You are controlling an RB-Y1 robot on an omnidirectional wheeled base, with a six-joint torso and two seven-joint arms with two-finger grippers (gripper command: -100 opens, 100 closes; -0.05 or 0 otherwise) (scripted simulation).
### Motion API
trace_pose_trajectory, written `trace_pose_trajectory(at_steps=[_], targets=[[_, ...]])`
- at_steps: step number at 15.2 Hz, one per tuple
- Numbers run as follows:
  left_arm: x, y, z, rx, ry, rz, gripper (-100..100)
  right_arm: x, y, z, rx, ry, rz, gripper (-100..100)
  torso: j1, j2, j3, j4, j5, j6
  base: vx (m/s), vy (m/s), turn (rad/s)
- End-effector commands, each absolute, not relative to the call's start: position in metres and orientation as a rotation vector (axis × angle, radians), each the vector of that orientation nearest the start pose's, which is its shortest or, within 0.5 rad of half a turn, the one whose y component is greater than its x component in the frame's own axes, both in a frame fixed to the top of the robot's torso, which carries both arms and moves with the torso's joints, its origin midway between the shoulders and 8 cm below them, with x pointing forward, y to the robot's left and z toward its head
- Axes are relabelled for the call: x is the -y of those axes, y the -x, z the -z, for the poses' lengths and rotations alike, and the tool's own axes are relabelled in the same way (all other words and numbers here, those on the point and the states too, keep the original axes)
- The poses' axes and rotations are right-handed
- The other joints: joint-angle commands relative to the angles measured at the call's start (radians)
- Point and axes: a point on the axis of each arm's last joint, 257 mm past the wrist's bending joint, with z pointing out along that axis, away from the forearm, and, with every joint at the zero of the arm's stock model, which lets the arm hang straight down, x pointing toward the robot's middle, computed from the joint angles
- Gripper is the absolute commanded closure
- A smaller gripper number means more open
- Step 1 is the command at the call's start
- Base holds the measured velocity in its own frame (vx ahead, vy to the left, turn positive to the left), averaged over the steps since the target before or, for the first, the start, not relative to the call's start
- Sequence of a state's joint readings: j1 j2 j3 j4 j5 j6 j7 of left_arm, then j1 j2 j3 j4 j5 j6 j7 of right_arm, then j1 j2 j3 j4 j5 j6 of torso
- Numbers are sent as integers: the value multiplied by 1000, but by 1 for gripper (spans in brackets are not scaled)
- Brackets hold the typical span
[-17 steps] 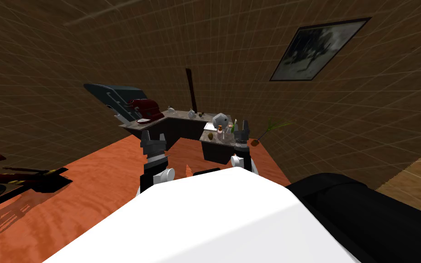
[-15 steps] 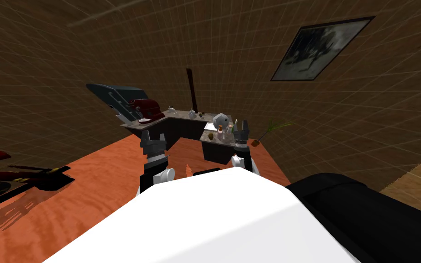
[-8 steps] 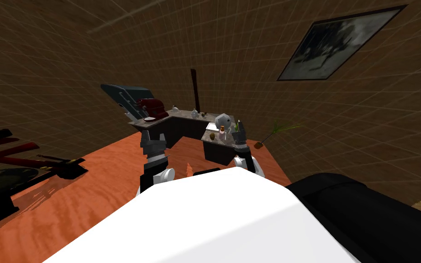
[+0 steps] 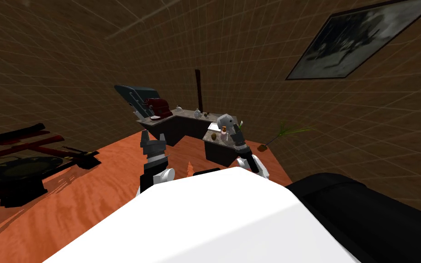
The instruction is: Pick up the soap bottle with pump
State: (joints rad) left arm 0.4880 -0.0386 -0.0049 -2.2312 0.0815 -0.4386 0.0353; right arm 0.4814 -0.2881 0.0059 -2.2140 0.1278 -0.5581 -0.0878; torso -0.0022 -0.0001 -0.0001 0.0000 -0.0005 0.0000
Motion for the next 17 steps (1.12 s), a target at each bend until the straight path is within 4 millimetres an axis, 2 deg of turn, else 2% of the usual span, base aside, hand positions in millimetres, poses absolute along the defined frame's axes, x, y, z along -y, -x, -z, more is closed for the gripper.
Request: trace_pose_trajectory(at_steps=[1, 3, 4, 6, 7, 9, 10, 12, 13, 15, 16, 17], targets=[[-293, -362, 6, -582, 832, 1371, 0, 227, -351, 8, -968, -347, -1302, -100, 0, 0, 0, 0, 0, 0, 0, -26, 123], [-293, -362, 6, -582, 832, 1372, 0, 226, -351, 9, -986, -330, -1300, -100, 0, 0, 0, 0, 0, 0, 1, -25, 145], [-293, -362, 6, -582, 832, 1371, 0, 221, -351, 18, -1034, -298, -1285, -100, 0, 0, 0, 0, 0, 0, -3, -27, 210], [-293, -362, 6, -582, 832, 1372, 0, 219, -351, 20, -1056, -277, -1283, -100, -1, 0, 0, 0, 0, 0, -3, -29, 127], [-293, -362, 6, -582, 832, 1371, 0, 215, -350, 29, -1103, -245, -1266, -100, 0, 0, 0, 0, 0, 0, -2, -23, 177], [-293, -362, 6, -582, 832, 1372, 0, 213, -350, 31, -1127, -221, -1263, -100, 0, 0, 0, 0, 0, 0, -4, -29, 141], [-293, -362, 6, -582, 832, 1371, 0, 209, -349, 41, -1173, -190, -1245, -100, 0, 0, 0, 0, 0, 0, -4, -29, 185], [-293, -362, 6, -582, 832, 1372, 0, 207, -348, 44, -1200, -161, -1241, -100, -1, 0, 0, 0, 0, 0, -3, -34, 143], [-293, -362, 6, -582, 832, 1371, 0, 205, -347, 55, -1244, -132, -1222, -100, -1, 0, 0, 0, 0, 0, -8, -31, 238], [-293, -362, 6, -582, 832, 1372, 0, 203, -346, 57, -1275, -99, -1216, -100, -1, 0, 0, 0, 0, -1, -7, -35, 158], [-293, -362, 6, -582, 832, 1371, 0, 201, -345, 69, -1316, -72, -1197, -100, -1, 0, 0, 0, 0, 0, -5, -31, 197], [-293, -362, 6, -582, 832, 1372, 0, 200, -344, 70, -1333, -53, -1193, -100, -1, 0, 0, 0, 0, -1, -6, -36, 227]])
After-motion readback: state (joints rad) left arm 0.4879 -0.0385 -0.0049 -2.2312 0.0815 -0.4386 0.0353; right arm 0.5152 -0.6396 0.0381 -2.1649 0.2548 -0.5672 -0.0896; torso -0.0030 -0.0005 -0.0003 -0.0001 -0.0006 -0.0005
